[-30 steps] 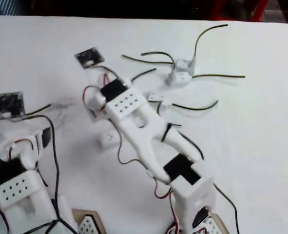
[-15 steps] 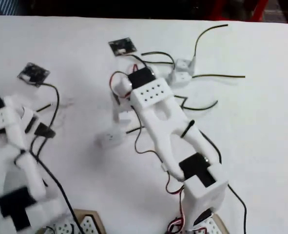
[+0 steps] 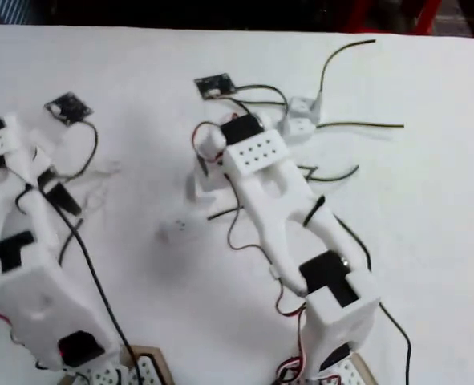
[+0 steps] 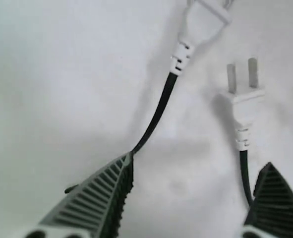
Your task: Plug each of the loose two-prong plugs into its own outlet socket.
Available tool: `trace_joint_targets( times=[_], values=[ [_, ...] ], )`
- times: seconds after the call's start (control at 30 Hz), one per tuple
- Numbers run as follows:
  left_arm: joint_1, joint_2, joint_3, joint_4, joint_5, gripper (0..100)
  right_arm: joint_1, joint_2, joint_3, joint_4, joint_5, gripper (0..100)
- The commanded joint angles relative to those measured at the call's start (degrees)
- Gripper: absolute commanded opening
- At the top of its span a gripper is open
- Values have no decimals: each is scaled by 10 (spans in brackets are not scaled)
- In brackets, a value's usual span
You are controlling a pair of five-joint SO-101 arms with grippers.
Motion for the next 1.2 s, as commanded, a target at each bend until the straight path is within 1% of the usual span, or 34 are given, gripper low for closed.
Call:
trace_joint_targets(
  times=[0.0, 0.07, 0.2, 0.37, 0.4, 0.53, 0.7, 0.8, 0.9, 1.03, 1.17],
  values=[
    [10, 64, -126, 39, 40, 335, 7, -39, -4, -7, -3, 166],
    [11, 107, -172, 51, 50, 298, 7, -39, -3, -7, -3, 166],
    [15, 172, -243, 104, 47, 217, 8, -39, -3, -5, -3, 166],
    [22, 197, -303, 188, 46, 33, 8, -39, -3, -5, -3, 166],
    [24, 197, -311, 204, 46, 15, 10, -39, -3, -5, -3, 166],
    [26, 197, -333, 251, 47, 21, 22, -39, -3, -5, -3, 166],
    [25, 196, -331, 265, 50, 21, 29, -39, -3, -4, -3, 166],
    [23, 196, -317, 268, 66, 21, 29, -39, -3, -4, -3, 166],
    [23, 166, -268, 268, 66, 21, 29, -39, -3, -4, -3, 166],
    [29, 83, -177, 260, 64, 21, 29, -39, -3, -4, -3, 166],
    [32, 17, -124, 201, 65, 33, 29, -39, -3, -4, -3, 166]
  ],
)
